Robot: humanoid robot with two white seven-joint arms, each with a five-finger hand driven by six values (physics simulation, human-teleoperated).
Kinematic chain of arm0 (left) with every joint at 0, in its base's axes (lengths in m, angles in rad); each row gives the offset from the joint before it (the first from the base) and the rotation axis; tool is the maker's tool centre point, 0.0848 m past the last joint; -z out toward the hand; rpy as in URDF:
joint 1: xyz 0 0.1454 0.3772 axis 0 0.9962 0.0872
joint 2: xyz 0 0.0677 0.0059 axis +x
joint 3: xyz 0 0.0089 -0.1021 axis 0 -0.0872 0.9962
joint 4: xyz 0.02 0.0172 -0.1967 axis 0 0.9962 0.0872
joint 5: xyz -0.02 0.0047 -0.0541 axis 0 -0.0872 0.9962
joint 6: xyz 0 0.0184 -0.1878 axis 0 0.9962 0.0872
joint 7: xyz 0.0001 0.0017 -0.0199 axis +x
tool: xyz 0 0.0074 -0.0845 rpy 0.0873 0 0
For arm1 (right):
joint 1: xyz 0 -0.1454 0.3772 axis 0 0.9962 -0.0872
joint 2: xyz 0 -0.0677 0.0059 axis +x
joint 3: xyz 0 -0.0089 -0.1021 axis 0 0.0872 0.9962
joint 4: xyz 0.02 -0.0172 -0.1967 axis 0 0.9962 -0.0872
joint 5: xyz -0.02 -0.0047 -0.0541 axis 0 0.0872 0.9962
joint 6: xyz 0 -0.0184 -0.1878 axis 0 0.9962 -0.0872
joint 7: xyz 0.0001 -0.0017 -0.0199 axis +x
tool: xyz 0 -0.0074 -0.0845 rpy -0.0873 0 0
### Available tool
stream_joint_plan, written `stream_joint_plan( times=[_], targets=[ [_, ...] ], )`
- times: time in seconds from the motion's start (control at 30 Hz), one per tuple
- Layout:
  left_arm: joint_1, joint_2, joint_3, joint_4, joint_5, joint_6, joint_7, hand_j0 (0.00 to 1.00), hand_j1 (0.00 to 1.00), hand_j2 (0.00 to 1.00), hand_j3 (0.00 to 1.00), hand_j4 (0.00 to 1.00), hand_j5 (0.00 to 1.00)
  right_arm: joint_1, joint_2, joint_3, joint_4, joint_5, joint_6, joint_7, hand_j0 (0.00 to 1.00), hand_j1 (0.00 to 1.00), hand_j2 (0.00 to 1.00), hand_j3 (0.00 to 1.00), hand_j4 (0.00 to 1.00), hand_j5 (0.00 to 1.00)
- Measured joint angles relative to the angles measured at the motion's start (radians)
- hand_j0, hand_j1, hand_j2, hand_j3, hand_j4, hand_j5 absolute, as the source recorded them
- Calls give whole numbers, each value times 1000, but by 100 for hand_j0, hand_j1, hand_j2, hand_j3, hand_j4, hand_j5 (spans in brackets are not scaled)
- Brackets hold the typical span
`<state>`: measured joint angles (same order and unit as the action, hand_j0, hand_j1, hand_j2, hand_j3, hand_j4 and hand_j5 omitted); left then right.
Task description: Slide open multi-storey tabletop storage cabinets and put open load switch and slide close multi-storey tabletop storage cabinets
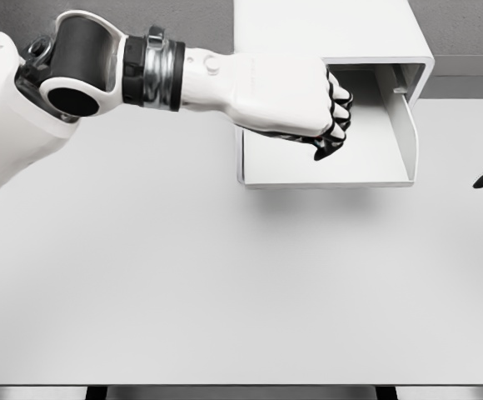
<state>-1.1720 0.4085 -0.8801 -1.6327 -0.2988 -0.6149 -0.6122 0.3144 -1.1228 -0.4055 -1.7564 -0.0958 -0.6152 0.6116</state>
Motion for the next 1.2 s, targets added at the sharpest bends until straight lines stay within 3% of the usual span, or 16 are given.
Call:
stream_joint_plan(
  times=[0.1, 0.17, 0.27, 0.37, 0.5, 0.8, 0.9, 0.97, 1.07, 1.1, 1.2],
  targets=[
    [0, -54, -21, 25, -58, 0, 0, 33, 33, 33, 33, 33, 33, 97, 9, -17, -2, 3, 0, 0, 49, 49, 49, 49, 49, 49],
    [0, -74, -28, 45, -86, 0, 0, 33, 33, 33, 33, 33, 33, 100, 16, -1, -2, 16, 1, 0, 49, 49, 49, 49, 49, 49],
    [0, -95, -32, 87, -132, 0, 0, 33, 33, 33, 33, 33, 33, 71, 36, 65, -3, 72, 2, 0, 50, 50, 50, 50, 50, 50],
    [0, -119, -37, 142, -174, 0, 0, 33, 33, 33, 33, 33, 33, -70, 46, 197, -3, 113, 3, -1, 52, 52, 52, 52, 52, 52],
    [-2, -132, -42, 176, -197, 0, 0, 34, 34, 34, 34, 34, 34, -80, 50, 311, -3, 143, 1, 0, 54, 54, 54, 54, 54, 54],
    [-2, -140, -41, 210, -203, 1, 0, 38, 38, 38, 38, 38, 38, -121, 52, 367, -3, 152, 2, -1, 56, 56, 56, 56, 56, 56],
    [-3, -140, -40, 239, -201, 2, -1, 44, 44, 44, 44, 44, 44, -140, 52, 369, -3, 152, 2, -1, 57, 57, 57, 57, 57, 57],
    [-3, -140, -40, 255, -197, 3, -2, 58, 58, 58, 58, 58, 58, -163, 52, 369, -3, 151, 2, -1, 58, 58, 58, 58, 58, 58],
    [-2, -141, -38, 274, -183, 6, -4, 96, 96, 96, 96, 96, 96, -167, 52, 370, -3, 150, 2, 0, 58, 58, 58, 58, 58, 58],
    [-2, -141, -37, 277, -184, 5, -4, 100, 100, 100, 100, 100, 100, -176, 52, 370, -3, 150, 2, 0, 59, 59, 59, 59, 59, 59],
    [-2, -141, -34, 282, -197, 3, -1, 100, 100, 100, 100, 100, 100, -189, 52, 370, -3, 149, 2, 0, 59, 59, 59, 59, 59, 59]
  ],
)
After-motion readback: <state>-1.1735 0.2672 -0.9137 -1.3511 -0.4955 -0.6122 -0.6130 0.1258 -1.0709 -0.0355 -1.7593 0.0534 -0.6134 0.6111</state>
